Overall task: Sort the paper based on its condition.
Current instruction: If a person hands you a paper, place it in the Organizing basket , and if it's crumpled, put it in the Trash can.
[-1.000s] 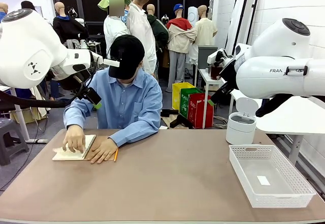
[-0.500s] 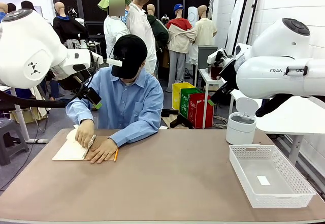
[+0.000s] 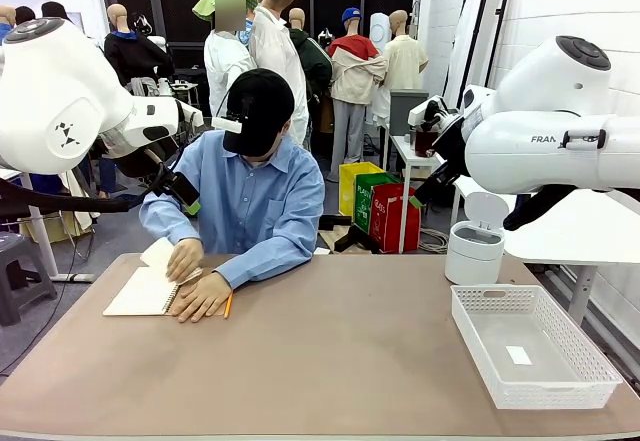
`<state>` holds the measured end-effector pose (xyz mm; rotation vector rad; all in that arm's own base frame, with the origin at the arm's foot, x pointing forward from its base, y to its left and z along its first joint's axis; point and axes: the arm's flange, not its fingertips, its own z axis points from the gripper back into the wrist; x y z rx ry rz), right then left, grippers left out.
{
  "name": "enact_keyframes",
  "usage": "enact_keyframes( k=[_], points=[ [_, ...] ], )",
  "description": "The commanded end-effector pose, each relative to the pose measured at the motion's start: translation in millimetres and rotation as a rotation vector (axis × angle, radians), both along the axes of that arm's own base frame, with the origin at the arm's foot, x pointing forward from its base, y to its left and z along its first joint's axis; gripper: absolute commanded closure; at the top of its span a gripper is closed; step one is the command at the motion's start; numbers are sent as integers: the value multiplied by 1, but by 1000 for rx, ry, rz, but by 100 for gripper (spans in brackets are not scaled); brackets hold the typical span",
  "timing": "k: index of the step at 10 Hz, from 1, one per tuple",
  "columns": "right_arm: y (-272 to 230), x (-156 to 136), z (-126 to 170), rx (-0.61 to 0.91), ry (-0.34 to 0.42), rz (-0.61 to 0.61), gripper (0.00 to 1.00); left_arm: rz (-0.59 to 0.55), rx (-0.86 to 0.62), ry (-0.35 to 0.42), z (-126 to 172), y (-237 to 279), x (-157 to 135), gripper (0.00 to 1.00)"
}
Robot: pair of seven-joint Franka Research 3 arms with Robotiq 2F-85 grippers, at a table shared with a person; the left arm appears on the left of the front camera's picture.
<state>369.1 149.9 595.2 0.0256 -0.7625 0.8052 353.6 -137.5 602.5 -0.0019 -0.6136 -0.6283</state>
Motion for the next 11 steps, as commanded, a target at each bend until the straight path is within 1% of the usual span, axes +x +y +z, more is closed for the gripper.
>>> enact_keyframes(
  k=[1, 11],
  points=[
    [0, 0, 2, -3, 7, 1, 0, -8, -1, -2, 1, 0, -1, 0],
    [0, 0, 2, -3, 7, 1, 0, -8, -1, -2, 1, 0, -1, 0]
  ],
)
